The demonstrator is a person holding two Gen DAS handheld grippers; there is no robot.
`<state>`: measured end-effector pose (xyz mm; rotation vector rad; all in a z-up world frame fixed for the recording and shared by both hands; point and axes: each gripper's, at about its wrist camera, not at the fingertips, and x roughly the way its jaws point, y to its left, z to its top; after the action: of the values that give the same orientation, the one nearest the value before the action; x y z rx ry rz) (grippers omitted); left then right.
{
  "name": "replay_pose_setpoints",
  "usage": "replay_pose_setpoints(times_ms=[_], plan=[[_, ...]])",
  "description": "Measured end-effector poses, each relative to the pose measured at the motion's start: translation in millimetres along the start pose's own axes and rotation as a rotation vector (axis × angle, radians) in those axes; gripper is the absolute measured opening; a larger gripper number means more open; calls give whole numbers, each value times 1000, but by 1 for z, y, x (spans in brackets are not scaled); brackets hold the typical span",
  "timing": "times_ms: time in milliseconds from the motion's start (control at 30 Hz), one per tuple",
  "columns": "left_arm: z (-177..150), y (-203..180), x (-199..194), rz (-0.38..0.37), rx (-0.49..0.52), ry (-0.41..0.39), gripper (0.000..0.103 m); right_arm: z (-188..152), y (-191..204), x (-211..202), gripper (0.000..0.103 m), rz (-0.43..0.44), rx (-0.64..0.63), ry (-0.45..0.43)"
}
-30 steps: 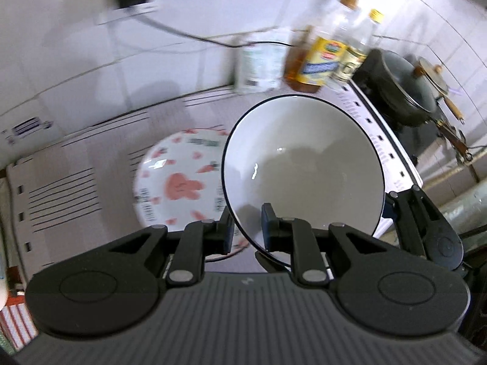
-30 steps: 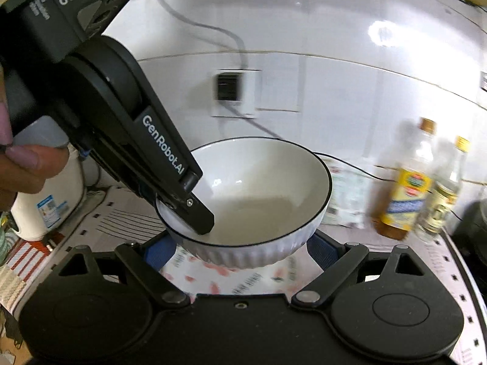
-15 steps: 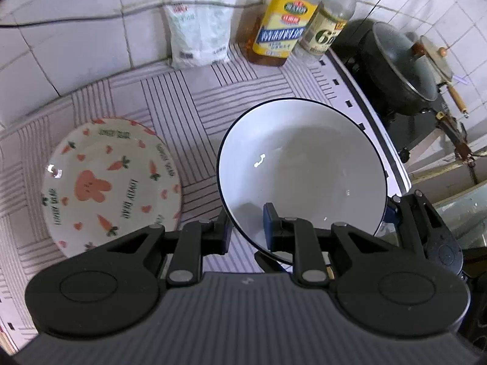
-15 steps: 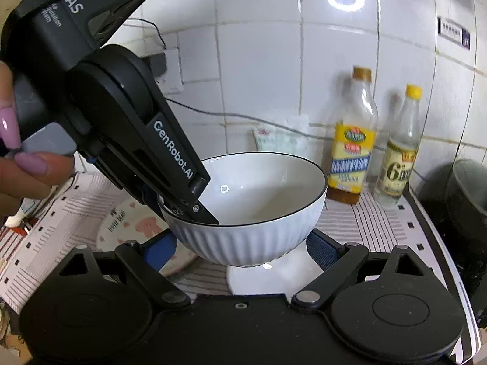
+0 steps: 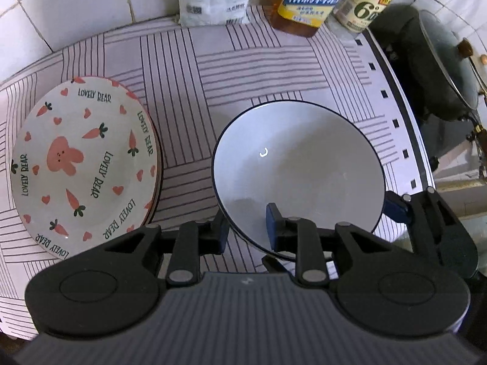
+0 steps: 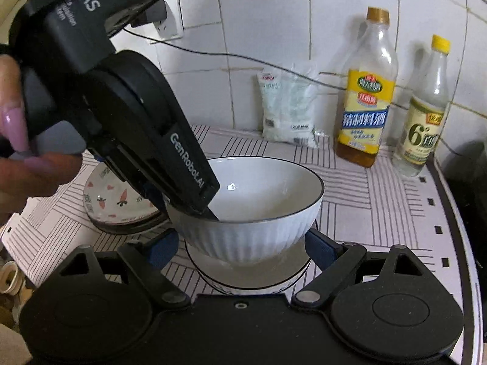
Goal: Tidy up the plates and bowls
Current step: 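Lower the bowl into the bowl stack and open both grippers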
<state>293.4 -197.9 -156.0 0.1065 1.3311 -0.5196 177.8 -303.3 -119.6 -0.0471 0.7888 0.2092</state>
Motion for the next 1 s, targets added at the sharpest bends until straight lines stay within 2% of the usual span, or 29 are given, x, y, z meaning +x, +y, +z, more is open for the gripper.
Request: replay_pose_setpoints(times_ms=[100,233,433,533,600,733,800,900,1000], plan=[[-1,-4,2,21,10,1,24,0,0,2,93,0,-31,15],[1,-3,5,14,-18,12,24,-1,-2,0,93,16,-16,12],[-1,-6,8,7,-37,16,24,-3,0,1,93,-9,-51,24],[-1,-8,11,-11,-55,22,29,-6,4,5,92,-52,-98,49],[-2,-13,10,13,-42,13,30,-7,7,8,91,-67,-142,55],[-4,-15,6,29,-50,11,40,-3,3,11,91,-44,-116,80],[-4,-13,1,30,-72,19,43,-4,5,12,94,-41,-119,86],[-8,-5,-7,2,-103,12,45,-7,13,13,96,-64,-155,91],[-12,3,-15,-43,-133,-20,43,-8,12,14,97,-69,-122,82]])
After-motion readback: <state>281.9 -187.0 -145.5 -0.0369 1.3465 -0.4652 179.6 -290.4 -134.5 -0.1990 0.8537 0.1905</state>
